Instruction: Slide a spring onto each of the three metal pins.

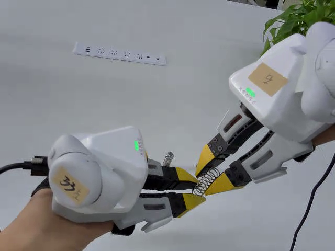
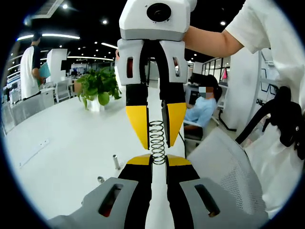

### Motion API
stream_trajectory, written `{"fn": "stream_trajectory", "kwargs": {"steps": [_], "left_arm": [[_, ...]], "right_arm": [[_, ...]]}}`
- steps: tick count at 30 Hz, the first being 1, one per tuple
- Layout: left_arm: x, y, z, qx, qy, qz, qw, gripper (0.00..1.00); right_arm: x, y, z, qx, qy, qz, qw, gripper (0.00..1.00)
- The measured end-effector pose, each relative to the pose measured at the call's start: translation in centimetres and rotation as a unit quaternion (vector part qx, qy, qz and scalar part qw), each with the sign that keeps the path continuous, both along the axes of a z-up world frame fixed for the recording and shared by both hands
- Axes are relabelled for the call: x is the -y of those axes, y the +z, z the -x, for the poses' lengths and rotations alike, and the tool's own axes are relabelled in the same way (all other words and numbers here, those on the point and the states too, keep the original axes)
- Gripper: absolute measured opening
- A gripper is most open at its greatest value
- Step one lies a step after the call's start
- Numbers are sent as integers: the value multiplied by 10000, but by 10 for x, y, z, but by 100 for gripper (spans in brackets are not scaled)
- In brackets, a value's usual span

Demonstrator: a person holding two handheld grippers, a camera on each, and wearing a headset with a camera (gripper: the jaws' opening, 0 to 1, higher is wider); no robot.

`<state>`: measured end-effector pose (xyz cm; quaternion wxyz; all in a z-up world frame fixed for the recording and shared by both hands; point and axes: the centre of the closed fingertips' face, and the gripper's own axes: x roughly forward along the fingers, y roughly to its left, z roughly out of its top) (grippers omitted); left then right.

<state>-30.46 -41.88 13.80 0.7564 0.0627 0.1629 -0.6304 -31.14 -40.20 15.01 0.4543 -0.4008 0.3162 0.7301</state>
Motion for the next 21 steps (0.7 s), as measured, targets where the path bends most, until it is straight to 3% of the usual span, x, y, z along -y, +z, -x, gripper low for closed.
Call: {"fn": "stream_trajectory", "kwargs": {"steps": [11,21], "left_arm": [[2,0,3,-10,-90,-14,10000,6],[1,2,1,9,-59,37,10000,6]], "right_arm": [[4,-1,3,24,184,185,9997,8],[1,2,4,16,50,182,9998,7]]}}
